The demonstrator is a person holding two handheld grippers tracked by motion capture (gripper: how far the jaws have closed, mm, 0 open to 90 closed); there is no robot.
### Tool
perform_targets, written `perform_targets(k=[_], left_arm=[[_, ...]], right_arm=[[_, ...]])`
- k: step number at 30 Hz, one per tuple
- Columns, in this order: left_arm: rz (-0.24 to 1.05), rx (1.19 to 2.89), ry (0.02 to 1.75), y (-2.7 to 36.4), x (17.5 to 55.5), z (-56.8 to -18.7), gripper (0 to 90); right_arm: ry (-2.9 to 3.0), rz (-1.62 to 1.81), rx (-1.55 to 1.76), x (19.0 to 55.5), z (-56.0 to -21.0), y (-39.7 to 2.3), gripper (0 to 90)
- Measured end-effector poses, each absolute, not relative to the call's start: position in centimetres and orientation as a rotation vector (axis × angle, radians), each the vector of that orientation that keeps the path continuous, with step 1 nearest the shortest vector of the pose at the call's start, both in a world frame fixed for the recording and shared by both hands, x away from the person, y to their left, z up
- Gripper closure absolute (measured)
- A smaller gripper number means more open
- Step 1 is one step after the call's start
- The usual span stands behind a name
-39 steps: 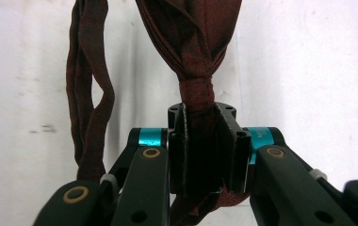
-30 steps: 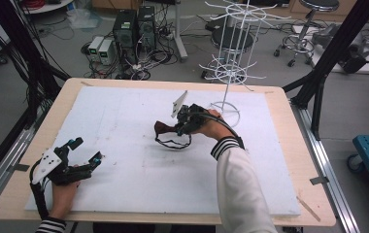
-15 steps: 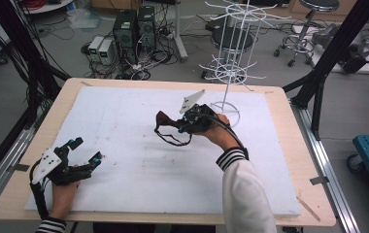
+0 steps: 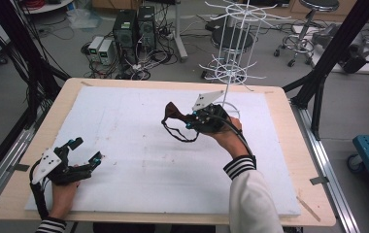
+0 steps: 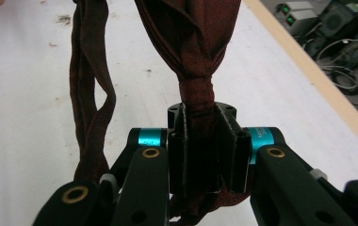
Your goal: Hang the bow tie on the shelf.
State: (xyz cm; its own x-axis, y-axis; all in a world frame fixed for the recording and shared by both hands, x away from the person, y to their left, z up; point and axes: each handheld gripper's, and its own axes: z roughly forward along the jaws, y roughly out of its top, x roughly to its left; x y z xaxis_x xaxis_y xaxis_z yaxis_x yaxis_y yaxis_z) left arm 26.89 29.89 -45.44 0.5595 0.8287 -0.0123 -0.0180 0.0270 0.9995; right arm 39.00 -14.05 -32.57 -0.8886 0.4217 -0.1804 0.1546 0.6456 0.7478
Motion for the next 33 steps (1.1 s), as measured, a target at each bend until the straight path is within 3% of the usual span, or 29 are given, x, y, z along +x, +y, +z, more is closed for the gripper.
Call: perform_targets(k=[33], left_arm=[[0.764, 1.405, 0.751, 29.9, 26.9, -45.4, 11.7]], right_arm=[[2.104, 1.218, 0.809, 34.2, -28.8, -22.0, 76.3]])
